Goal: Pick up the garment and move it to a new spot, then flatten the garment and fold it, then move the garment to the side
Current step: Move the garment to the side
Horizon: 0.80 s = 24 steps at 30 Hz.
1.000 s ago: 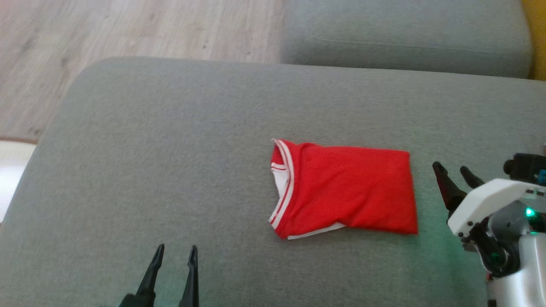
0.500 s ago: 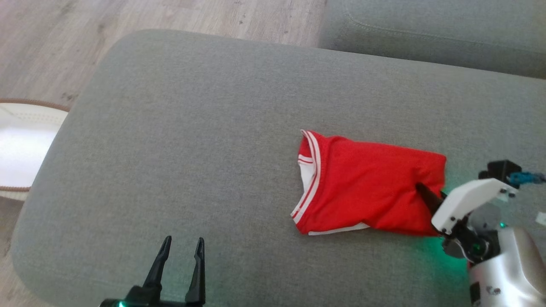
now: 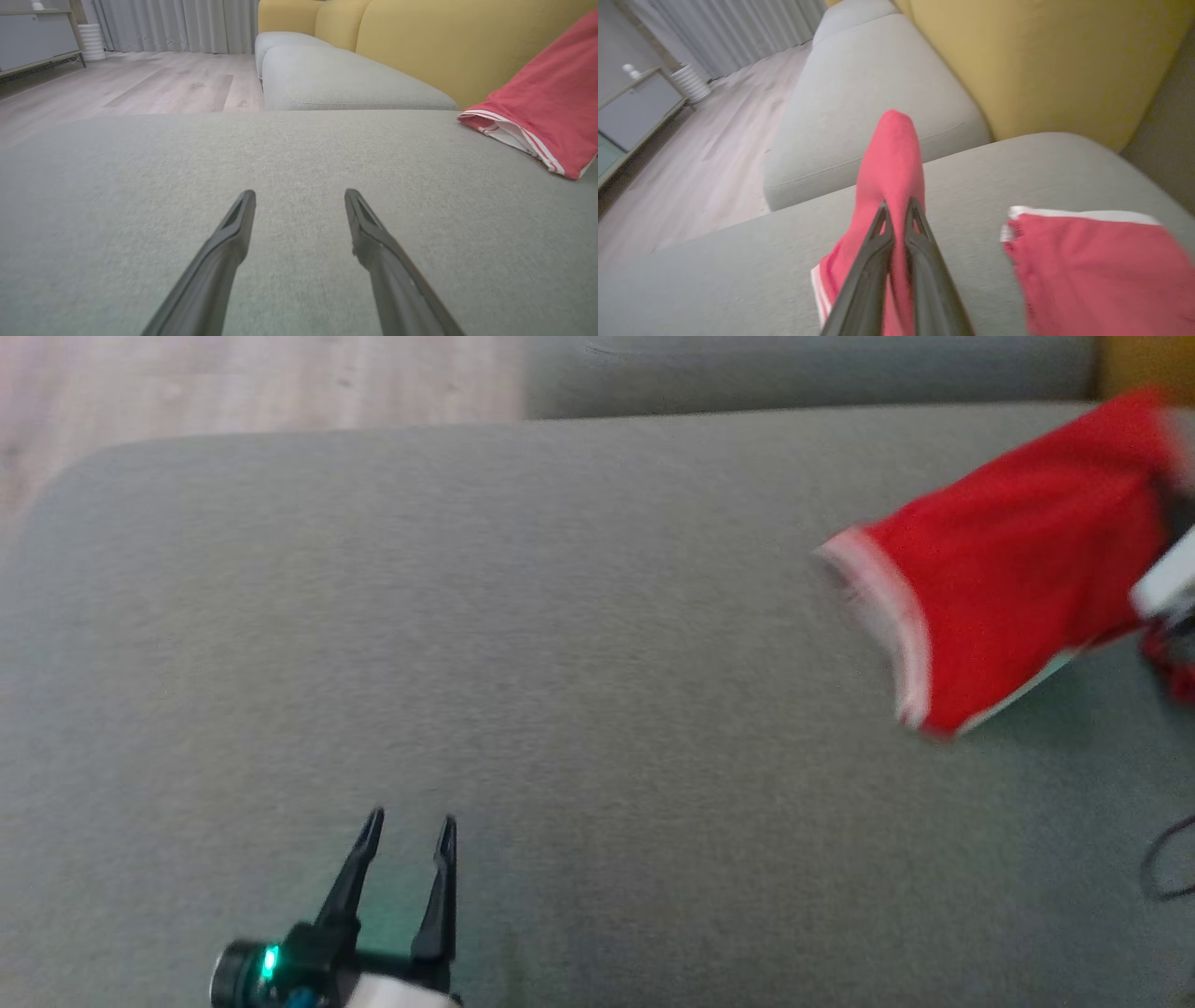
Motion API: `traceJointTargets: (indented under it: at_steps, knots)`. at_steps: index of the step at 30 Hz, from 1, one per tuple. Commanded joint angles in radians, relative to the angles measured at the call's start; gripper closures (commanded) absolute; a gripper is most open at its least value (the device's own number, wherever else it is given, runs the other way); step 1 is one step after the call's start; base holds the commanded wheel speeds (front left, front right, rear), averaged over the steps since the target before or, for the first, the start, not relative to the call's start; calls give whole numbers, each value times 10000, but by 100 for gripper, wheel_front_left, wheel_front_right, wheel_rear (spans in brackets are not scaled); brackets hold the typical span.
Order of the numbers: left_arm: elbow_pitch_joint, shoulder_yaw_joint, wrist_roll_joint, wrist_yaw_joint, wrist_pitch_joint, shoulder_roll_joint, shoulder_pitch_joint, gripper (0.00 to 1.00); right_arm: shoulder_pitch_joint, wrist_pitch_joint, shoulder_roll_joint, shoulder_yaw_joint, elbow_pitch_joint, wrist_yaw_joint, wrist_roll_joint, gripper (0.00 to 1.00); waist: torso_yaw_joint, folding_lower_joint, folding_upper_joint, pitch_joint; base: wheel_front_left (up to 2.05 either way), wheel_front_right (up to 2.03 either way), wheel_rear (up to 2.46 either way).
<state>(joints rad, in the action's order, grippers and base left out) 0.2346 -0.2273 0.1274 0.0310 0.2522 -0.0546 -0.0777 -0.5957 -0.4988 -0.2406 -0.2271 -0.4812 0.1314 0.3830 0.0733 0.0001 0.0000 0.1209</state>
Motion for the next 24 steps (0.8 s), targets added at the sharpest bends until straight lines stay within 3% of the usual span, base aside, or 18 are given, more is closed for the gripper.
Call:
traceJointTargets:
  at_steps: [1, 12, 15, 16, 17, 18, 24]
  knots:
    - [-299, 237, -115, 72, 95, 43, 553, 0, -627, -58, -427, -90, 438, -7, -190, 100, -573, -1, 0, 475, 0, 0, 0]
    - [-186, 228, -366, 234, 95, 43, 832, 0, -1367, -552, -1589, -1953, 208, -7, -1412, 100, -676, -1, 0, 1049, 0, 0, 0]
    - [-151, 311, -412, 275, 95, 43, 834, 0, -1359, -551, -1813, -2260, 59, -7, -1905, 66, -652, -1, 0, 1077, 0, 0, 0]
    - [-141, 339, -427, 285, 95, 43, 834, 0, -1339, -505, -1904, -2330, 41, -7, -2135, 60, -650, -1, 0, 1085, 0, 0, 0]
    - [-133, 369, -440, 294, 95, 42, 833, 0, -1323, -428, -1986, -2386, 31, -7, -2394, 18, -656, -1, 0, 1092, 0, 0, 0]
    - [-125, 399, -451, 304, 95, 42, 830, 0, -1320, -330, -2053, -2477, 14, -7, -2685, 0, -668, -1, 0, 1096, 0, 0, 0]
    - [-120, 438, -505, 332, 95, 42, 833, 0, -1237, 772, -2193, -2437, 192, -7, -4235, 0, -700, -1, 0, 1068, 0, 0, 0]
